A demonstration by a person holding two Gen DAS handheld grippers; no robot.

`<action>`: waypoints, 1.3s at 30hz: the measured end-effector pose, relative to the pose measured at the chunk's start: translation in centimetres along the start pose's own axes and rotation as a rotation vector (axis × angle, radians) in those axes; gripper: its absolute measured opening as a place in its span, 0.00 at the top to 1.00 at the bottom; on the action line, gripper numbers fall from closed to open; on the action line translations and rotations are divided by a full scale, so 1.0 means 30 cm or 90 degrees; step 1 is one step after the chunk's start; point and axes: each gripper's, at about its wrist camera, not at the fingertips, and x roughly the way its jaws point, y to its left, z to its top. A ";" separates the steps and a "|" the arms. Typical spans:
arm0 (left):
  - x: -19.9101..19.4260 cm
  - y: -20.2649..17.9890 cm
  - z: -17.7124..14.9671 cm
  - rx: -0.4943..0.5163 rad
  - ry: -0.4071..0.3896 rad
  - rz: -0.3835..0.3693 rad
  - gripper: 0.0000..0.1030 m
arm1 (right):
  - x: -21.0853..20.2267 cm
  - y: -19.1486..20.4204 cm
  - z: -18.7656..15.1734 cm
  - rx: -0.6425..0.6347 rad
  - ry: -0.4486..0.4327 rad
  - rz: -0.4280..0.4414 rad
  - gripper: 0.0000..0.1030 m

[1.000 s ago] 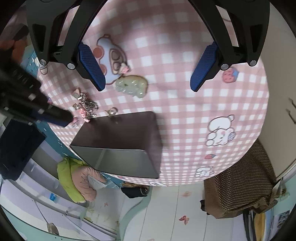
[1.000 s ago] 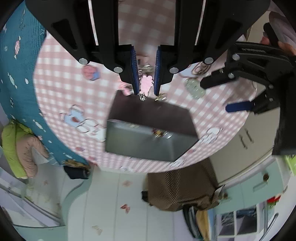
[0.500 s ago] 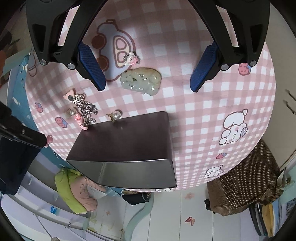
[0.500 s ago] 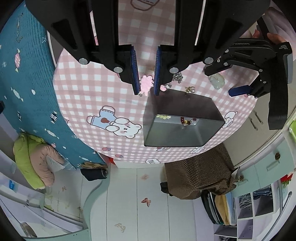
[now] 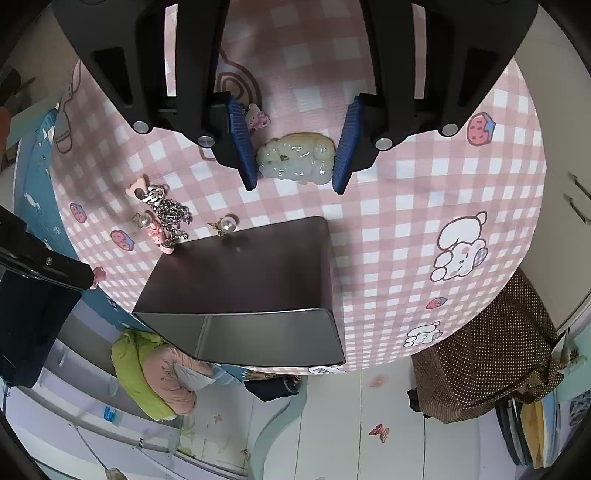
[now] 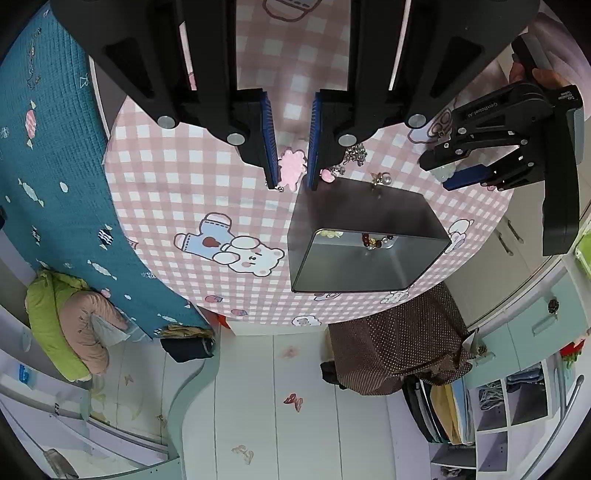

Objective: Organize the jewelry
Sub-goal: 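Grasp the green jade pendant with the left gripper and lift it, then place the jade pendant into the grey box and open the left gripper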

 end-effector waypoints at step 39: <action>-0.171 -0.025 0.144 0.005 -0.115 0.011 0.61 | -0.037 0.040 0.113 -0.034 -0.054 0.020 0.85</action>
